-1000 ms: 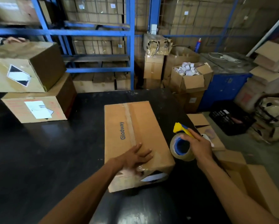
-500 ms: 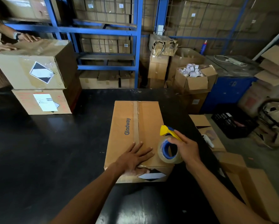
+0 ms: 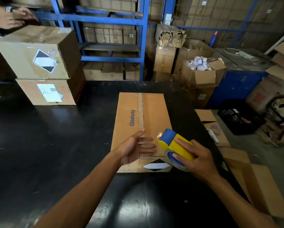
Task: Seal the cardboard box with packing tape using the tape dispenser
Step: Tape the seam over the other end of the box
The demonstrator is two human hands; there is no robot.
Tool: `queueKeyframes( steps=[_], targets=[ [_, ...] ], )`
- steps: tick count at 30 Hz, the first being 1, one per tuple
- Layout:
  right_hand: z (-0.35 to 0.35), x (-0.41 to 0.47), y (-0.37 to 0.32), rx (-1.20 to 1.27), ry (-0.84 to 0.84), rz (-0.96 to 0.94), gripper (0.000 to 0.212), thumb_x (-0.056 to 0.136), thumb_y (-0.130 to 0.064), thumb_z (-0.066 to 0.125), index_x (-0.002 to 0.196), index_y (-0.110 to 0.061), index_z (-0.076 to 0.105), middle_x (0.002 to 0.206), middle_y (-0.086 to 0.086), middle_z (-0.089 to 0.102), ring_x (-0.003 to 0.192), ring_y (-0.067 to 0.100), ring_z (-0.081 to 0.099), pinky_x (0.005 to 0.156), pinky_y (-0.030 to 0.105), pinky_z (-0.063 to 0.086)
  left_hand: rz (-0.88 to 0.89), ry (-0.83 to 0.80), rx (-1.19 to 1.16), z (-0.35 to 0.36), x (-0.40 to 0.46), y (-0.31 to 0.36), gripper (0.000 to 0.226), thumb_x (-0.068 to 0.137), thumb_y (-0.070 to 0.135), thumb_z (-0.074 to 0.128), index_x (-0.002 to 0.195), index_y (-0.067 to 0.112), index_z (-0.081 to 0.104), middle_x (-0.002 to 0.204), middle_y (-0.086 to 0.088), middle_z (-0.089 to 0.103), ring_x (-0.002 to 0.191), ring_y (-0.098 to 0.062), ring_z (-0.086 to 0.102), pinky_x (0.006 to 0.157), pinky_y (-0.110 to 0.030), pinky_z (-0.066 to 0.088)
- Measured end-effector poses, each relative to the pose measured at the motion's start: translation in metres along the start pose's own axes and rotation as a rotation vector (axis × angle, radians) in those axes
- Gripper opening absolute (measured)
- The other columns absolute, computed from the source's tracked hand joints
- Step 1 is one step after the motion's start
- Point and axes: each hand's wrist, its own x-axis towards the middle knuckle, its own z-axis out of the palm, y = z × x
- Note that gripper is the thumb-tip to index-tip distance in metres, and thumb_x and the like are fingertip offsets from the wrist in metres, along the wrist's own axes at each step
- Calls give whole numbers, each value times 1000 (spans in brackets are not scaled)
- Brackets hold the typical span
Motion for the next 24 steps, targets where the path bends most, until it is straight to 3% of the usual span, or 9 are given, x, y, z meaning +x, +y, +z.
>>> queueKeyframes(
  steps=[2, 4, 7, 12, 16, 18, 20, 22, 24],
  targets=[
    [2, -3, -1, -83, -51, -150, 57, 82, -56, 68, 136, -45, 53, 99, -4, 50, 82, 9, 55, 64, 16, 46, -41, -38, -119, 0, -14, -2, 63, 98, 52, 50, 134, 0, 54, 126, -32, 62, 119, -44, 61, 111, -56, 40],
    [9, -5, 1, -187, -159, -225, 58, 83, -59, 65, 137, -51, 48, 103, -7, 49, 82, 6, 53, 66, 12, 45, -42, -65, -189, 2, -23, -7, 62, 98, 51, 50, 133, 0, 57, 129, -33, 60, 119, -44, 60, 111, -56, 40],
    [25, -10, 7, -268, -252, -261, 59, 80, -58, 68, 136, -55, 47, 106, -4, 53, 82, 11, 57, 67, 22, 54, -42, -8, -90, 5, -33, -18, 52, 95, 41, 59, 129, 1, 62, 127, -28, 63, 109, -36, 65, 105, -48, 48],
    [39, -10, -4, -37, -191, -273, 56, 82, -55, 71, 134, -47, 55, 105, 6, 58, 87, 16, 61, 69, 32, 54, -28, 203, -281, -12, -45, -29, 16, 92, 7, 63, 106, 1, 66, 98, -15, 77, 80, -22, 76, 67, -33, 63],
    [41, 0, -7, 65, -148, -252, 55, 82, -49, 75, 133, -38, 59, 107, 8, 60, 91, 18, 63, 71, 37, 54, 5, 242, -265, -24, -54, -28, 33, 80, 12, 74, 110, 1, 69, 110, -19, 74, 90, -26, 75, 80, -36, 62],
    [42, 4, -6, 92, -144, -260, 55, 81, -44, 78, 132, -34, 61, 109, 7, 60, 93, 19, 63, 71, 39, 54, -19, 181, -176, -20, -59, -28, 34, 90, 23, 68, 116, 3, 69, 114, -19, 72, 100, -30, 72, 91, -42, 57],
    [45, 6, -7, 91, -146, -281, 55, 81, -45, 77, 132, -35, 61, 108, 6, 60, 92, 17, 62, 70, 38, 54, -14, 127, -142, -14, -60, -29, 30, 99, 28, 56, 108, 7, 76, 113, -19, 72, 105, -30, 70, 100, -44, 51],
    [48, 8, -7, 80, -152, -275, 55, 81, -50, 75, 133, -40, 59, 108, 4, 59, 91, 15, 62, 69, 35, 54, 4, 134, -165, -10, -59, -28, 36, 103, 26, 49, 96, 9, 80, 107, -18, 74, 99, -28, 72, 98, -43, 53],
    [49, 9, -6, 74, -167, -230, 56, 81, -52, 74, 133, -44, 57, 110, 3, 59, 92, 15, 62, 69, 33, 54, 2, 159, -213, -10, -58, -26, 35, 104, 22, 46, 101, 5, 76, 102, -19, 75, 93, -27, 73, 88, -40, 58]
  ],
)
